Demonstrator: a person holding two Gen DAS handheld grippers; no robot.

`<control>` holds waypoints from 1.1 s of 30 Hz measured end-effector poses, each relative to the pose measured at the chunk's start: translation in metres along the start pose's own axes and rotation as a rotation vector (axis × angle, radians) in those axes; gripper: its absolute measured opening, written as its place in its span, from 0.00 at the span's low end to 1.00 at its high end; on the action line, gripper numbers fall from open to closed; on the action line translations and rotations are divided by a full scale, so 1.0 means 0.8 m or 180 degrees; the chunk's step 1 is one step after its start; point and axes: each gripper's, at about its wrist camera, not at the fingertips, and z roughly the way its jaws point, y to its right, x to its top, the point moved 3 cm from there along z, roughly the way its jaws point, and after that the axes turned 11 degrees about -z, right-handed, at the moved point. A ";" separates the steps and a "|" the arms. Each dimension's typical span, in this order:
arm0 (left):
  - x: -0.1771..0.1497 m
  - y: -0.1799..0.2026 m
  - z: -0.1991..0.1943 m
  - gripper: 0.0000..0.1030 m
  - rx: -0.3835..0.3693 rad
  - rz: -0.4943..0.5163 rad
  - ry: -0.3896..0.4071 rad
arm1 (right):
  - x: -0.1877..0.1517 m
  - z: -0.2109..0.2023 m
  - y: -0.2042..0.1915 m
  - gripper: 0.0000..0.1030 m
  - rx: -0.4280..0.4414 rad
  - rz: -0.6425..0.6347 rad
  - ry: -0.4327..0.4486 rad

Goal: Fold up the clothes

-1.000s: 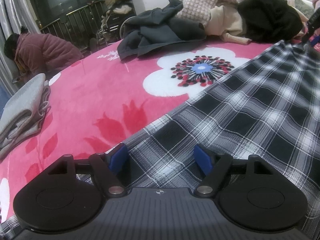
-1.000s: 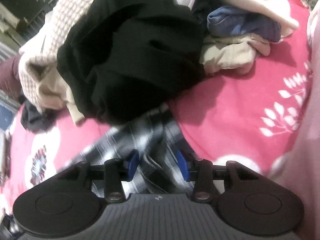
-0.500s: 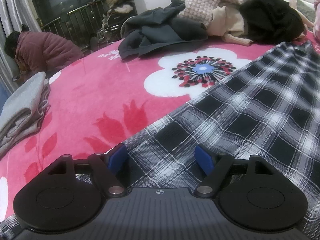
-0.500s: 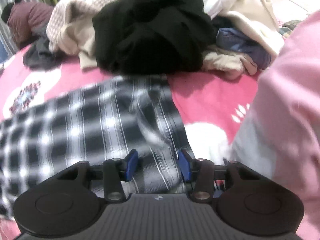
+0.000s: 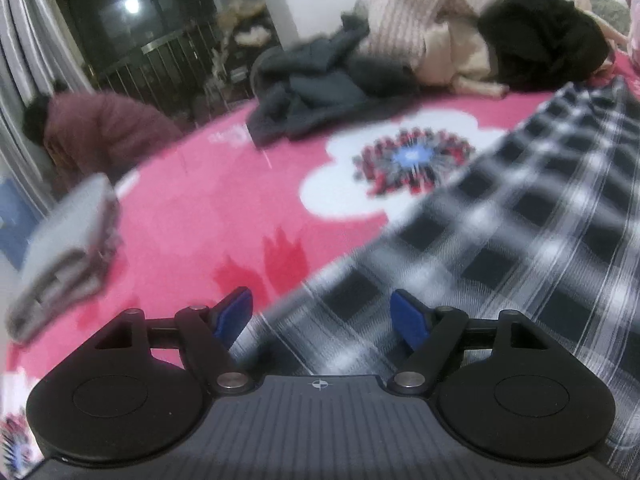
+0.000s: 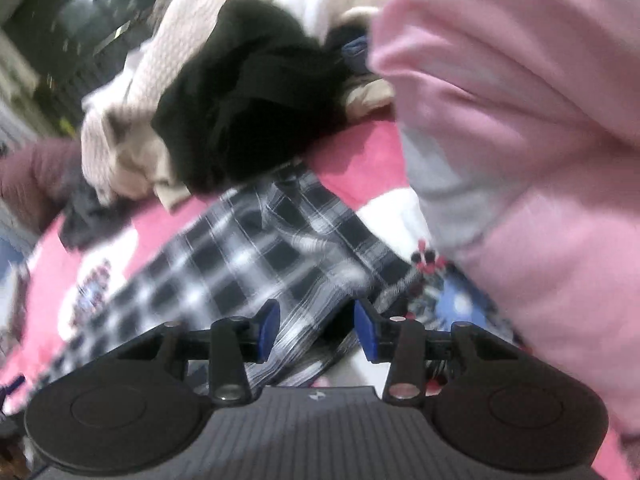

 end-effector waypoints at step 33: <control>-0.040 0.166 -0.082 0.75 -0.1338 0.0458 -0.0448 | -0.014 0.055 -0.152 0.01 -0.0448 -0.2423 0.0755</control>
